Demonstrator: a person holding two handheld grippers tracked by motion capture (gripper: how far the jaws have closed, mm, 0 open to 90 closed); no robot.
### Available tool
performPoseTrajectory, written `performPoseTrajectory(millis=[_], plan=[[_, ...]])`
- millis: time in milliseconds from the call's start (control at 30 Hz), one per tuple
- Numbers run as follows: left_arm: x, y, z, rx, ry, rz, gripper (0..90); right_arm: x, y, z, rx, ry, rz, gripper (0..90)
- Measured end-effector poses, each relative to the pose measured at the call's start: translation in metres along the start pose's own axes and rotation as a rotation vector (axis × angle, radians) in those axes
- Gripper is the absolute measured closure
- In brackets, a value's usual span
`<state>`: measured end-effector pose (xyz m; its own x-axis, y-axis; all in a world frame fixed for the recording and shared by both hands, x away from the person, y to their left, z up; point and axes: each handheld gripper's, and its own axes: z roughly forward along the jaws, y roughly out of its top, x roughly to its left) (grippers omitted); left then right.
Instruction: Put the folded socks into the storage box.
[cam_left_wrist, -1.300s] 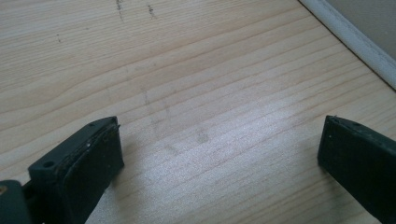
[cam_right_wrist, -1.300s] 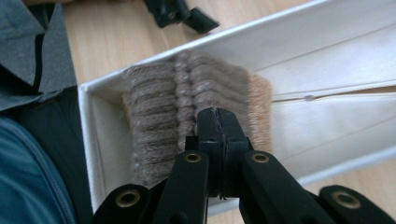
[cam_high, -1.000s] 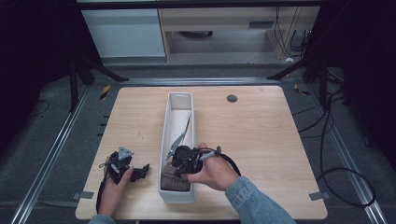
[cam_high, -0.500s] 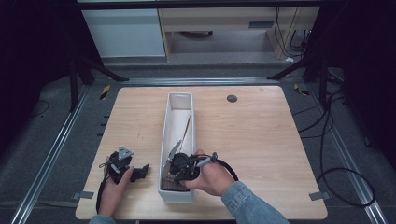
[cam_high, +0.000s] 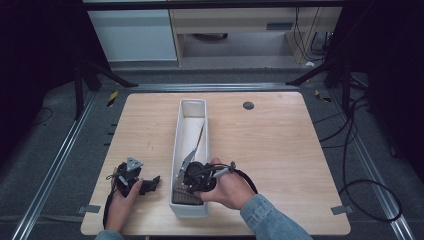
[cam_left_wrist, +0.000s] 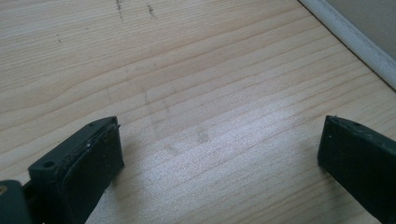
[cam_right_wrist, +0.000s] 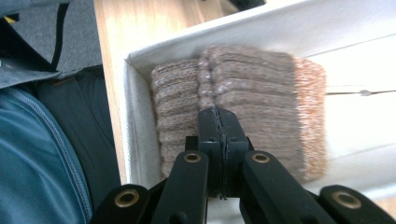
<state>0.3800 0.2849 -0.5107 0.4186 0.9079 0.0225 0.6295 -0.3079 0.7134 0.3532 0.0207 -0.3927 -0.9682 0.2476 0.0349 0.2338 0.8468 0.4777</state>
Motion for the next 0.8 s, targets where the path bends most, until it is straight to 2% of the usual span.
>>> performPoseTrajectory(millis=[433,800], plan=[[0.000,0.000,0.000,0.000,0.000,0.000,0.0,-0.023,-0.003,-0.030,-0.125,-0.058,0.053,89.8],[0.000,0.000,0.000,0.000,0.000,0.001,0.0,-0.039,-0.008,-0.048,-0.200,-0.102,0.095,89.2]])
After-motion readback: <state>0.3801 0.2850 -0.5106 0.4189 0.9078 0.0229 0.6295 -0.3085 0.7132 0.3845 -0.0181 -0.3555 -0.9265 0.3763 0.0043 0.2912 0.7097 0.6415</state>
